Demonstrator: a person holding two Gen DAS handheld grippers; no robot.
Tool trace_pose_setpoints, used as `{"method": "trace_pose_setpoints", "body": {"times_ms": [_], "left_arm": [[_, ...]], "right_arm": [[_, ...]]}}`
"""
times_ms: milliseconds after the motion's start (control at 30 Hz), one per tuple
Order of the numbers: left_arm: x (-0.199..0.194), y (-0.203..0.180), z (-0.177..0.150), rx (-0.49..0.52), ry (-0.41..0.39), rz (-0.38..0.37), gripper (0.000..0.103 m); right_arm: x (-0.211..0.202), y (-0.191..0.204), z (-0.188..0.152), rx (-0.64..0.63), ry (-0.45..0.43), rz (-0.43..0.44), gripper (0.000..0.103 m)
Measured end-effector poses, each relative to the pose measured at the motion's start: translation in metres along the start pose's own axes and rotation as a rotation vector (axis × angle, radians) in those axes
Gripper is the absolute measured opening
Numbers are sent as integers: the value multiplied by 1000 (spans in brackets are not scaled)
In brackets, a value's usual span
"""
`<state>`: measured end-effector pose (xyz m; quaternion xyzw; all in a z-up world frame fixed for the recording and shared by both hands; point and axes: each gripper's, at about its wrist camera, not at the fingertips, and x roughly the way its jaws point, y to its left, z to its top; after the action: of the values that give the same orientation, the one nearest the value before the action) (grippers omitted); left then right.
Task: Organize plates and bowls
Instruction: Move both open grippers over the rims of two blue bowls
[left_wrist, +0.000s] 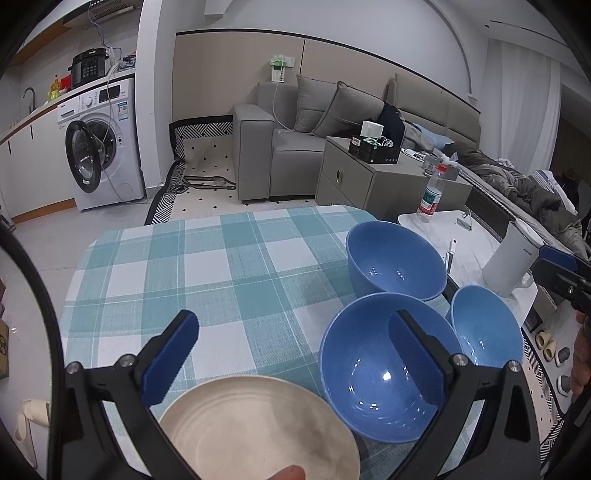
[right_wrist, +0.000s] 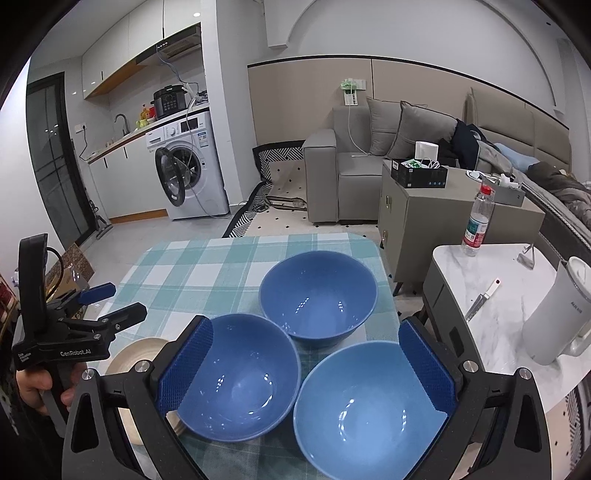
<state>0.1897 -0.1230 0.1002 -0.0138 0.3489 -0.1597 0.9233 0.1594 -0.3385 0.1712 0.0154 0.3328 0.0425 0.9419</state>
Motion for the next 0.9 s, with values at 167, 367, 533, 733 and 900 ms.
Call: {"method": "trace_pose_setpoints", "body": {"times_ms": [167, 367, 533, 733, 900], "left_arm": [[9, -6, 10, 11, 10, -4, 103], [25, -14, 20, 28, 30, -12, 103], [39, -18, 29, 45, 50, -11, 103], [54, -20, 38, 60, 70, -9, 103], [65, -25, 44, 74, 81, -14, 103]], "right_arm": [[9, -9, 7, 11, 9, -5, 102], [25, -21, 14, 28, 35, -12, 102], [40, -30, 18, 43, 55, -13, 102], [57, -37, 26, 53, 70, -15, 102], [70, -44, 30, 64, 82, -18, 102]]}}
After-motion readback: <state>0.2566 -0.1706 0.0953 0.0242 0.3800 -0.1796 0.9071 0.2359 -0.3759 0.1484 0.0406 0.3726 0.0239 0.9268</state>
